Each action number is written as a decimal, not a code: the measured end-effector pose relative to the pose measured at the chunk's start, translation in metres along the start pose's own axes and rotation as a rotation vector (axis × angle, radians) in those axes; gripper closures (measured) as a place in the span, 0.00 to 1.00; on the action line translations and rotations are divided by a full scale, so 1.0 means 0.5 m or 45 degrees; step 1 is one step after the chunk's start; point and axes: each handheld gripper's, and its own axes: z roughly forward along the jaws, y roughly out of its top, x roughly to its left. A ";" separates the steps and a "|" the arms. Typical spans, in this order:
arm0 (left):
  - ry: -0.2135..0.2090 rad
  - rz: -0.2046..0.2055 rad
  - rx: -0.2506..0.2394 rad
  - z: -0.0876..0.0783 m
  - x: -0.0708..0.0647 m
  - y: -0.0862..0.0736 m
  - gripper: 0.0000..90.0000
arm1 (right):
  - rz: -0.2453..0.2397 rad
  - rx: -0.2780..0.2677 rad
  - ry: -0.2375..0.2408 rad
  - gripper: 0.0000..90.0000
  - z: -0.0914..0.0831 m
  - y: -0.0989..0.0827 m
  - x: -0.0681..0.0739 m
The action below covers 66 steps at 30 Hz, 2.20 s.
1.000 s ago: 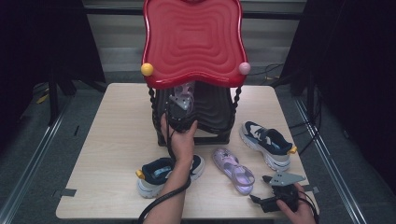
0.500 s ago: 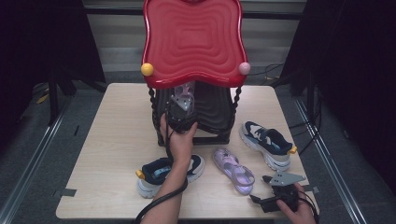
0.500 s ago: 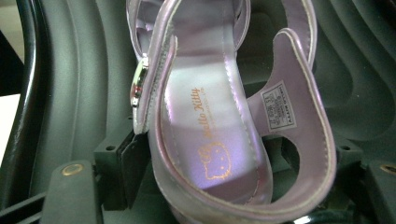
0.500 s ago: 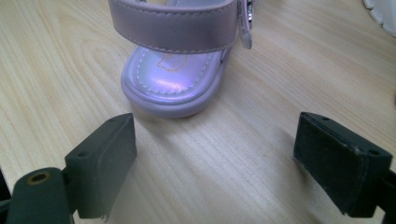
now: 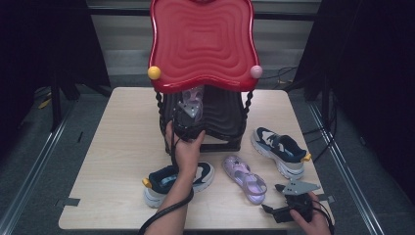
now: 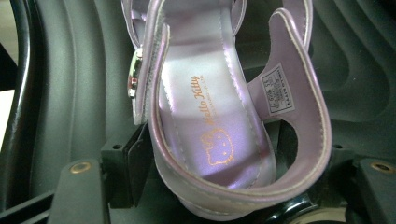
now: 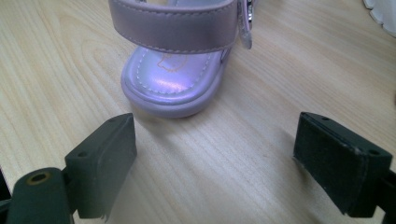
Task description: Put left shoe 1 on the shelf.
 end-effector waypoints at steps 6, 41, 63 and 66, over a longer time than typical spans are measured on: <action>-0.027 -0.023 -0.006 0.000 -0.002 0.001 0.29 | 0.000 0.000 0.000 0.14 0.000 0.000 0.000; -0.150 0.095 0.100 -0.040 0.026 -0.005 0.21 | 0.002 0.000 0.000 0.14 0.000 0.000 0.000; -0.327 0.166 0.210 -0.083 0.043 -0.005 0.22 | 0.001 0.000 0.000 0.14 0.000 0.000 0.000; -0.346 0.173 0.218 -0.090 0.048 -0.006 0.22 | 0.002 0.001 0.000 0.14 0.000 0.000 0.000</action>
